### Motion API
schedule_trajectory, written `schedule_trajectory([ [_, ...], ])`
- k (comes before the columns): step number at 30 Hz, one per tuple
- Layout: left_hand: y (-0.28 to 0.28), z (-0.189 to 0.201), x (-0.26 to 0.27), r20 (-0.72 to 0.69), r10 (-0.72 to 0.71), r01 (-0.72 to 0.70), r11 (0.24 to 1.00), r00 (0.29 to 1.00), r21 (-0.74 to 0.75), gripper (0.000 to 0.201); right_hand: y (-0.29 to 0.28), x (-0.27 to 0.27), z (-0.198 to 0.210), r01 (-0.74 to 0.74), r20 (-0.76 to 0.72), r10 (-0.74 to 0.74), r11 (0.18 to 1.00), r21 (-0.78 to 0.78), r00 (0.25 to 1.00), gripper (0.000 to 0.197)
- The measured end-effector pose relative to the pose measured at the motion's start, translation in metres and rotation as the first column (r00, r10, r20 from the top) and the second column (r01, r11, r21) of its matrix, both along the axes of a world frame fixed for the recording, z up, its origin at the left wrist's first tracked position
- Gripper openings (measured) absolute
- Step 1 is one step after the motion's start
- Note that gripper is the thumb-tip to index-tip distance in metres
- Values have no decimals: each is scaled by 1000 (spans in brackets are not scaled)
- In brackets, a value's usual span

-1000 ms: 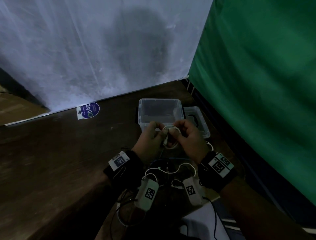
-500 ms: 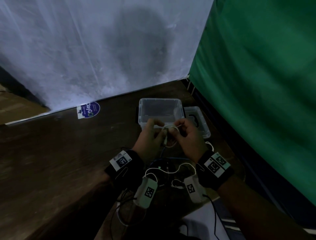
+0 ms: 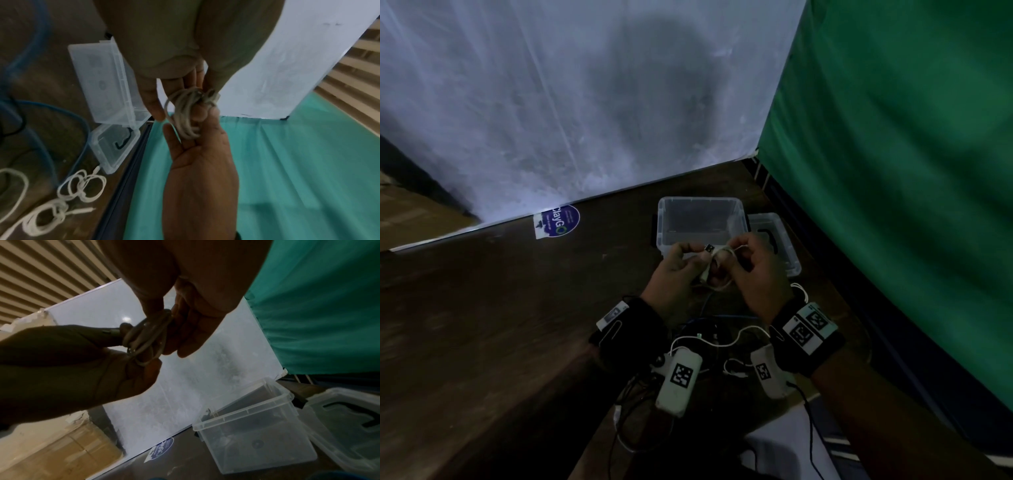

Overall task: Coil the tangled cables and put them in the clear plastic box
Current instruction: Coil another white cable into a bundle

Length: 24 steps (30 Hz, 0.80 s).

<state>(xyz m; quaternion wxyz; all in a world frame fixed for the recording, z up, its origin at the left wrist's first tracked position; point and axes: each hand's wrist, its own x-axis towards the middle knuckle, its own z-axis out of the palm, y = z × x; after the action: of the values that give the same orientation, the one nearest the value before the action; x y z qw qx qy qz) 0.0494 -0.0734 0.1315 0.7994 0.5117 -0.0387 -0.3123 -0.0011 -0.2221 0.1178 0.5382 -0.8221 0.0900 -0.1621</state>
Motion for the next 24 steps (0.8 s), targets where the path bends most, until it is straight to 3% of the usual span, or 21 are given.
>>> schedule_trajectory([
  [2, 1, 0, 4, -3, -5, 6, 1000, 1000, 2, 6, -3, -1, 2, -42, 10, 43, 997, -68, 999, 22],
  [6, 0, 3, 2, 59, -105, 103, 994, 993, 35, 14, -6, -2, 4, 26, 18, -23, 976, -214, 1000, 20],
  [10, 1, 0, 3, 87, -141, 132, 986, 986, 98, 12, -8, -3, 1, -26, -88, 4, 968, -251, 996, 24],
  [14, 3, -12, 7, 142, -175, 144, 968, 974, 206, 10, -11, -2, 9, -108, -119, 93, 986, -123, 988, 17],
  [16, 2, -13, 6, 188, -216, 170, 957, 958, 235, 10, -14, 2, 16, -66, -114, 54, 992, -109, 992, 11],
  [20, 0, -16, 5, 224, -251, 200, 953, 942, 227, 20, -17, 11, 18, 89, -108, -83, 995, 46, 991, 22],
  [24, -1, -19, 2, 345, -295, 184, 930, 891, 319, 23, -17, 13, 10, 184, -151, -155, 962, 201, 976, 30],
])
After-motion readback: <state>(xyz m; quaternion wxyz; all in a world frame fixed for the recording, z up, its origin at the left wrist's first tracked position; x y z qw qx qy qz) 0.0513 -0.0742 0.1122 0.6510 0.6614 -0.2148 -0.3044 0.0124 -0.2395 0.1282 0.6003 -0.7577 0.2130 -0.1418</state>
